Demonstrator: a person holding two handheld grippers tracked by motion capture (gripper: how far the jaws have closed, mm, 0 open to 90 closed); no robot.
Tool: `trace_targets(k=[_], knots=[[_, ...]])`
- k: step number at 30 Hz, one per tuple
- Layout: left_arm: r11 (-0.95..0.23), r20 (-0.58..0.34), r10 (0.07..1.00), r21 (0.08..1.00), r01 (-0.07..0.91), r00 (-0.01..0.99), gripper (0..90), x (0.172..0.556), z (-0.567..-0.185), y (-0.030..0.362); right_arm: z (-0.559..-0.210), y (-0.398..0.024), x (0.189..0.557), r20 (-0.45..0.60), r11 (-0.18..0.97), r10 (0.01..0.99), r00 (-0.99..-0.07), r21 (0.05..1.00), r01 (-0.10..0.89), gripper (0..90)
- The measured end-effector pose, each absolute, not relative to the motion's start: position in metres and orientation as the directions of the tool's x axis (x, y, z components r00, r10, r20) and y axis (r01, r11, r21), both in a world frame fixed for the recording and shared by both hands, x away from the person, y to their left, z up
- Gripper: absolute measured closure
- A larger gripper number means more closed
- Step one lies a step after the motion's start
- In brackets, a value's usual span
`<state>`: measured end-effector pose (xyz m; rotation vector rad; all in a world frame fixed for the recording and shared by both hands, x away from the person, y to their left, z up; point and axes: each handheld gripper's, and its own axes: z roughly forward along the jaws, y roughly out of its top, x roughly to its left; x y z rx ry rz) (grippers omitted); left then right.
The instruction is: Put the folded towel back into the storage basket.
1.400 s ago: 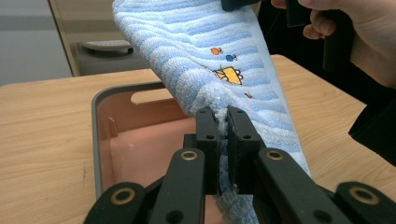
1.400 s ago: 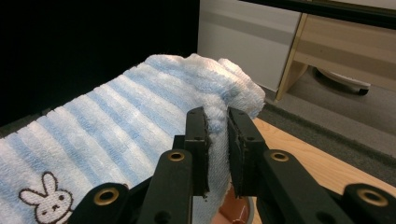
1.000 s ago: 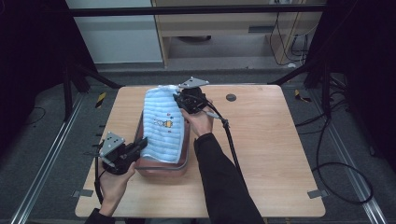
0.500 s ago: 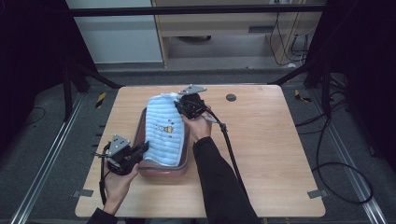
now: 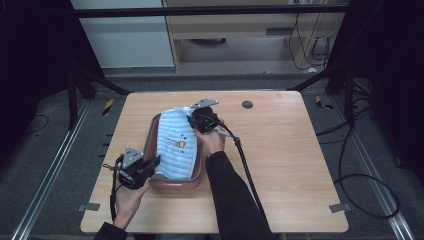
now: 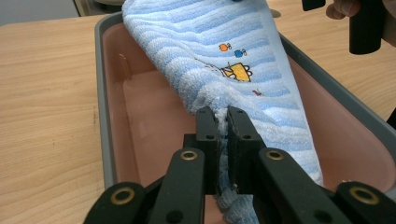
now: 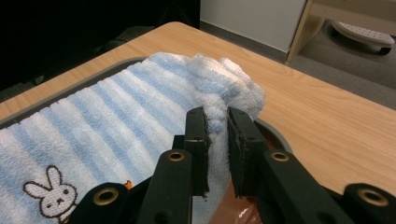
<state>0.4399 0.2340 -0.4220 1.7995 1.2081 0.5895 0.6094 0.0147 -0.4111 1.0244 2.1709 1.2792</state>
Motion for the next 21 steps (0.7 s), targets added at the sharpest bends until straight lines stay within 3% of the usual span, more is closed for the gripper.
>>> trace_targets(k=[18, 20, 21], knots=[[-0.198, -0.035, 0.912, 0.835, 0.514, 0.408, 81.4, 0.445, -0.434, 0.237, -0.434, 0.016, 0.61, -0.004, 0.355, 0.768, -0.641, 0.834, 0.421, 75.0], [-0.19, -0.036, 0.916, 0.839, 0.511, 0.399, 77.8, 0.445, -0.433, 0.238, -0.435, 0.017, 0.61, -0.009, 0.367, 0.766, -0.643, 0.827, 0.425, 71.4], [-0.182, -0.038, 0.919, 0.843, 0.506, 0.393, 69.6, 0.445, -0.433, 0.239, -0.434, 0.016, 0.609, -0.02, 0.372, 0.768, -0.64, 0.827, 0.421, 69.7]])
